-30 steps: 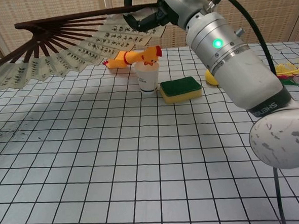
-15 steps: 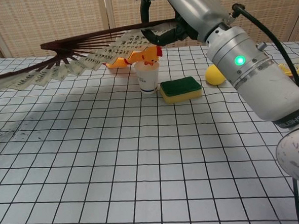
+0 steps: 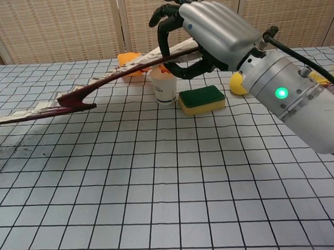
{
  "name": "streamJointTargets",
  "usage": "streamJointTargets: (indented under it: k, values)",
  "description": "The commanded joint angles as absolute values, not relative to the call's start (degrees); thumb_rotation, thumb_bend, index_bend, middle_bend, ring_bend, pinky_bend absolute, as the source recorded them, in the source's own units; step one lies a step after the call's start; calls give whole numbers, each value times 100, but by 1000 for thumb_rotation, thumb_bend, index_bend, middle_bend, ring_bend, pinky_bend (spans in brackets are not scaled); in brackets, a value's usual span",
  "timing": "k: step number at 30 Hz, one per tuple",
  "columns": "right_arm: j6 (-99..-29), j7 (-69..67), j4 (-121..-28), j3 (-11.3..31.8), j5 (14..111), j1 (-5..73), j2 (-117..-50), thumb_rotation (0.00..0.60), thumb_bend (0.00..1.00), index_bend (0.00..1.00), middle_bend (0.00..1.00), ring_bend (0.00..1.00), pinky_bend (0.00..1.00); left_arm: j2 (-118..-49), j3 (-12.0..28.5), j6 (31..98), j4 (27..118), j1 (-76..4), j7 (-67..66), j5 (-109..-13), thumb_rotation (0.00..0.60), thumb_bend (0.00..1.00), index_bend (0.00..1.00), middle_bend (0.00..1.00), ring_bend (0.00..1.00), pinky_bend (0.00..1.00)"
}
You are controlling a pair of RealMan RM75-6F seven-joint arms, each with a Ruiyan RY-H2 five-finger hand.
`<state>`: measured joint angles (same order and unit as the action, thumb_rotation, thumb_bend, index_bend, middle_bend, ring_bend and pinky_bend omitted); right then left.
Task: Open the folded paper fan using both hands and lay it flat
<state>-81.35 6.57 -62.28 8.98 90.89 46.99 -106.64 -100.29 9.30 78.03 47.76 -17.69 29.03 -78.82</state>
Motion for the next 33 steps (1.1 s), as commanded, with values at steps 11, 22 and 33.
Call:
streamJointTargets:
  k: [11,22,33]
  values:
    - [-7729,2502,-7304,202,9147,4010,-9896,600,422,1,14,0,38,-10359,417,7351,3678,-1679,2754,-8192,600,485,0,0,0,84]
    - [-6092,3909,-9330,39,7762,4014,-8410,600,52,0,0,0,0,-9604,239,7505,4229,-1667,4222,-8552,600,453,0,0,0,83]
    - [-5934,4568,-10823,-283,6770,3698,-7283,600,50,0,0,0,0,-8610,381,7991,5729,-1642,4313,-8678,600,455,0,0,0,82]
